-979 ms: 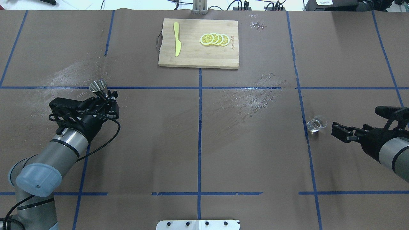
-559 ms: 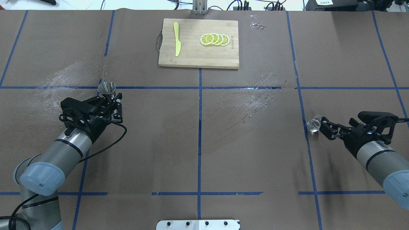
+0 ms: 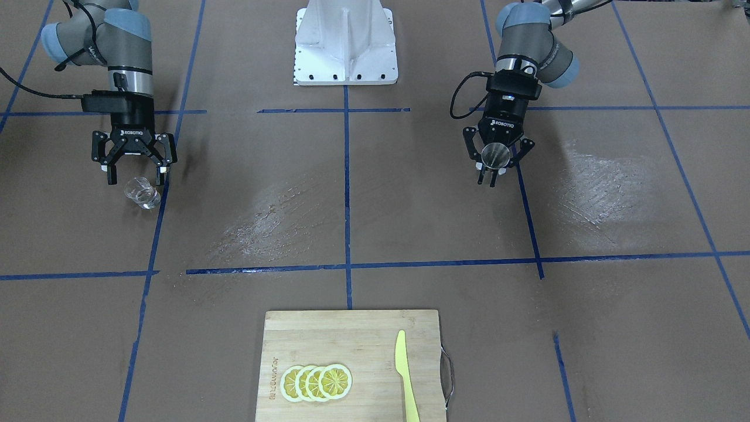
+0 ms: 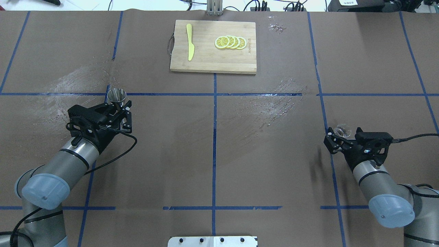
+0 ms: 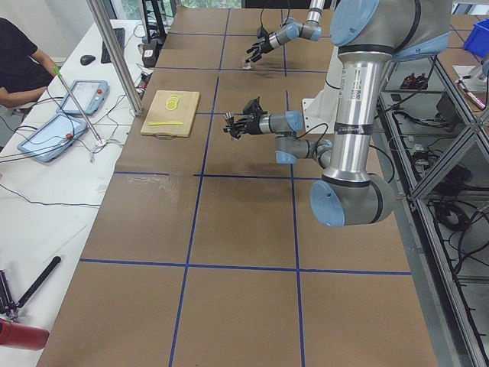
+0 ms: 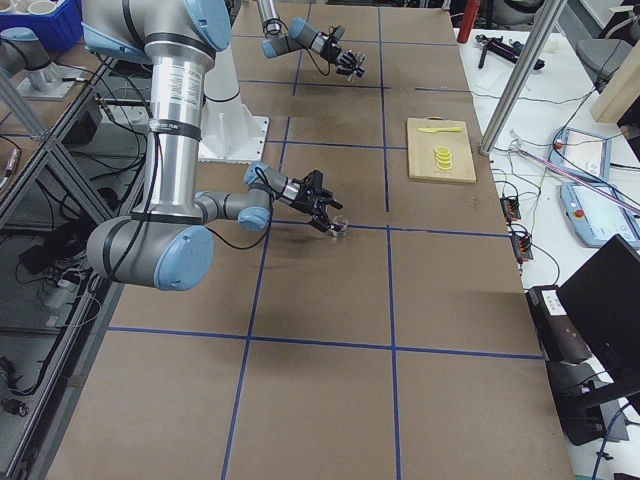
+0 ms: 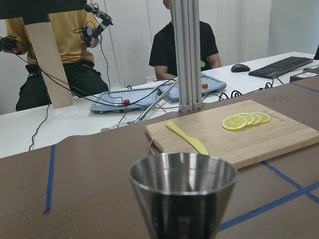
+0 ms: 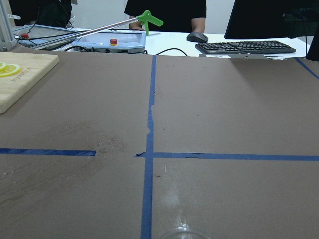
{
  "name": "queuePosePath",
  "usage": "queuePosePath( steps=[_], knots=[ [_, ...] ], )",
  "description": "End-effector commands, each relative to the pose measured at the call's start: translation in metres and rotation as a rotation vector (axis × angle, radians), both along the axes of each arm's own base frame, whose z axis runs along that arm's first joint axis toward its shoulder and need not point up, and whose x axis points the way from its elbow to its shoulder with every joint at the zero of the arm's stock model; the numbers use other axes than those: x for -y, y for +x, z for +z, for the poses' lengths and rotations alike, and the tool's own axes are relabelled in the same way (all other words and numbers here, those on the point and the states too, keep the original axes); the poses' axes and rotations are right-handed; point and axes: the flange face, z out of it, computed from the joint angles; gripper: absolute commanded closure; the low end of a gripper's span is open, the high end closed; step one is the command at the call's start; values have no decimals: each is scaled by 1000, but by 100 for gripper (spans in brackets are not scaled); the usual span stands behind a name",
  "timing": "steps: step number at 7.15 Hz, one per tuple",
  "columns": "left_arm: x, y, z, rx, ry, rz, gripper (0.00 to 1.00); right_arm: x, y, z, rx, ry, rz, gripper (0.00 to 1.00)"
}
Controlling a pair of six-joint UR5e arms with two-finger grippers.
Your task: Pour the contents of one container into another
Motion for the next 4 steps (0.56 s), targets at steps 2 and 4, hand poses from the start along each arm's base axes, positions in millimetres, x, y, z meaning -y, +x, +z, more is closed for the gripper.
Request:
queuePosePath(
  steps=[2,4],
  knots=[
    [0,4,7,14,-5,3,100,5,-18,20,-18,13,15,0],
    [0,5,6,11,-5,4,100,4,-15,24,-20,14,16,1]
  ],
)
